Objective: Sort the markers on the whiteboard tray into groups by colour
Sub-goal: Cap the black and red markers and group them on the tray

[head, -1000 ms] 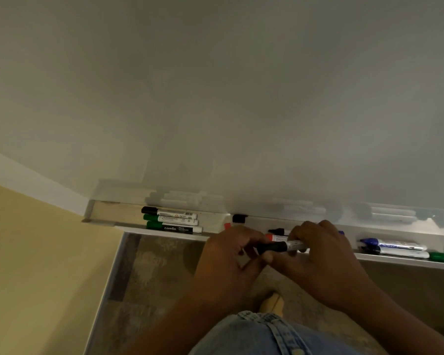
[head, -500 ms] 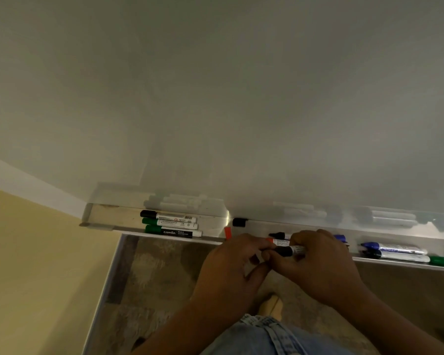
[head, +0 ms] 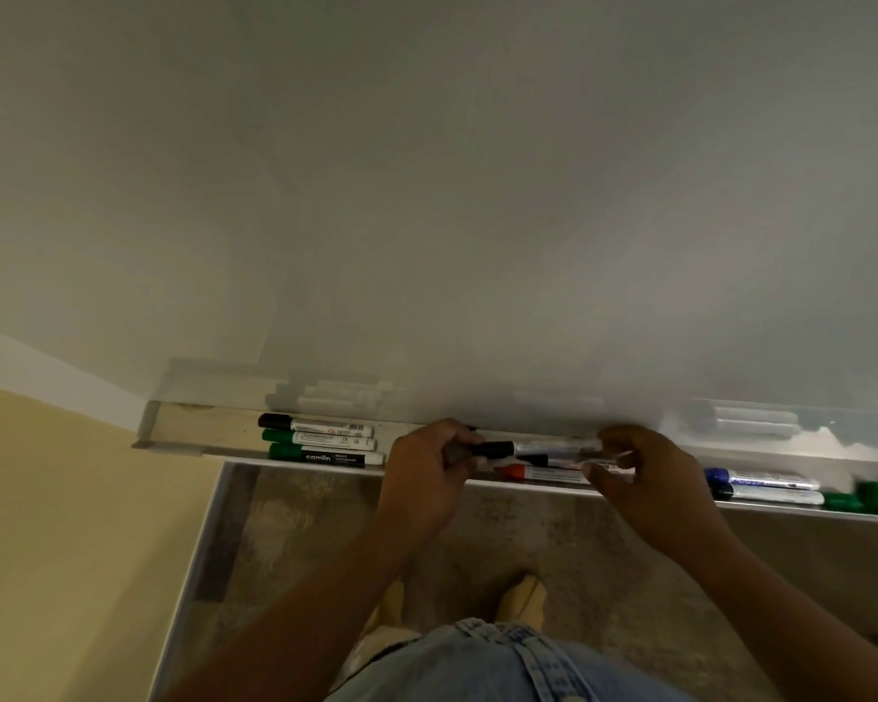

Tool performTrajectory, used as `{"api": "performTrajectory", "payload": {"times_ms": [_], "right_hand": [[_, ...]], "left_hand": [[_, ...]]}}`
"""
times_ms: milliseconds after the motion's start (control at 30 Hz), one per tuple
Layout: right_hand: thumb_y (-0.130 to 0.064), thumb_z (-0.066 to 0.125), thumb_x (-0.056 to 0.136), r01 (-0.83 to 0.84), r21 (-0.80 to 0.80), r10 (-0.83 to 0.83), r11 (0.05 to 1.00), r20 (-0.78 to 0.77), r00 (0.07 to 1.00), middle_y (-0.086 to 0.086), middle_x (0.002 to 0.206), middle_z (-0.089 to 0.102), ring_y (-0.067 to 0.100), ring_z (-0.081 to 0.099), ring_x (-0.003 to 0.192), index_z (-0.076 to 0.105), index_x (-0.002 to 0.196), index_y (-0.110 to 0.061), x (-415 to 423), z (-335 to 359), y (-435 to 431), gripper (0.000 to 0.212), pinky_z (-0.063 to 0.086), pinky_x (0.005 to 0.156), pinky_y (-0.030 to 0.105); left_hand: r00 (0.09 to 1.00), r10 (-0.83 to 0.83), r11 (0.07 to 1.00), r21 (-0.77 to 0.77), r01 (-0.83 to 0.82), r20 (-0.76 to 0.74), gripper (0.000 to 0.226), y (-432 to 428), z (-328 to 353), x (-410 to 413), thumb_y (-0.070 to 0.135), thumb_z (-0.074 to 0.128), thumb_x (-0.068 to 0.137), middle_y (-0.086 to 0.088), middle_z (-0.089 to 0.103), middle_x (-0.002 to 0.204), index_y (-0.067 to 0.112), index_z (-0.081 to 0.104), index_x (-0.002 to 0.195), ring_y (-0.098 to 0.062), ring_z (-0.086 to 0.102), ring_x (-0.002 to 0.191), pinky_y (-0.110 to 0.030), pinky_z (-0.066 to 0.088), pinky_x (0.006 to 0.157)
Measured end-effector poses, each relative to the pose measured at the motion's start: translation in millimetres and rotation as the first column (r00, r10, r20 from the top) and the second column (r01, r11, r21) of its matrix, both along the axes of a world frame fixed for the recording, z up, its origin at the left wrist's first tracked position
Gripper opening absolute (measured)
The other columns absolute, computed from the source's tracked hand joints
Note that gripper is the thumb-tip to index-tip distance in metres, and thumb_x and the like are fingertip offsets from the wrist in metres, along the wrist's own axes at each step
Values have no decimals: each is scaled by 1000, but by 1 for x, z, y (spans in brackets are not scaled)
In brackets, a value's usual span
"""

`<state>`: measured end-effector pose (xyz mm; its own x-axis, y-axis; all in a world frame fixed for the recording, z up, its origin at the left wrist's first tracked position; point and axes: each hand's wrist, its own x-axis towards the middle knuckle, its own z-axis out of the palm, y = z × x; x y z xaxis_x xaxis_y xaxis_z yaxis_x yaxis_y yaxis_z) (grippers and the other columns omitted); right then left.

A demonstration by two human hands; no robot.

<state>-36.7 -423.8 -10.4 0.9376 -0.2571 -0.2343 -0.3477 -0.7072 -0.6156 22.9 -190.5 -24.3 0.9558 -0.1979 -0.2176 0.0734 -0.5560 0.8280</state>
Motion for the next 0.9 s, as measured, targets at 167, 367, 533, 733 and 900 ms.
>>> {"api": "performTrajectory", "payload": {"times_ms": [167, 367, 533, 733, 900], "right_hand": [[-25, 74, 78, 38, -56, -40, 998, -23, 999, -10, 92, 60, 0, 55, 76, 61, 100, -29, -5, -11, -7, 26, 42, 64, 19], [-23, 71, 80, -143, -182, 140, 973, -28, 990, -8, 100, 59, 5, 55, 81, 66, 101, -29, -7, -20, -4, 23, 50, 71, 25], [-23, 71, 79, -221, -265, 220, 939, -36, 975, -5, 103, 64, 10, 52, 88, 70, 99, -28, -4, -26, 0, 20, 41, 74, 24], [-29, 68, 80, -286, -331, 278, 899, -71, 958, -6, 109, 65, 13, 55, 97, 68, 106, -31, -1, -26, 7, 26, 43, 83, 30], [-37, 63, 84, -349, -374, 319, 859, -141, 937, -9, 118, 61, 12, 51, 106, 61, 117, -35, 2, -26, 14, 33, 44, 93, 35]], "left_hand": [[1000, 4, 997, 72, -5, 12, 19, -10, -19, 9, 17, 75, 78, 18, 67, 84, 28, 70, 92, 3, 62, 80, -22, 53, 79], [988, -32, 981, 192, 2, 153, 25, -10, -19, 3, 26, 74, 79, 6, 70, 98, 26, 68, 104, -10, 64, 86, -31, 56, 77], [968, 38, 977, 196, -89, 246, 24, 7, -18, 0, 26, 76, 76, 7, 64, 96, 23, 67, 98, -10, 61, 81, -25, 52, 70], [979, 163, 924, 328, -196, 125, 23, 28, -22, 2, 43, 73, 76, 9, 59, 81, 28, 59, 87, -8, 56, 72, -22, 45, 59], [993, 98, 918, 378, -118, 71, 22, 24, -24, 4, 41, 69, 81, 7, 63, 86, 25, 67, 96, -7, 54, 74, -20, 39, 62]]}}
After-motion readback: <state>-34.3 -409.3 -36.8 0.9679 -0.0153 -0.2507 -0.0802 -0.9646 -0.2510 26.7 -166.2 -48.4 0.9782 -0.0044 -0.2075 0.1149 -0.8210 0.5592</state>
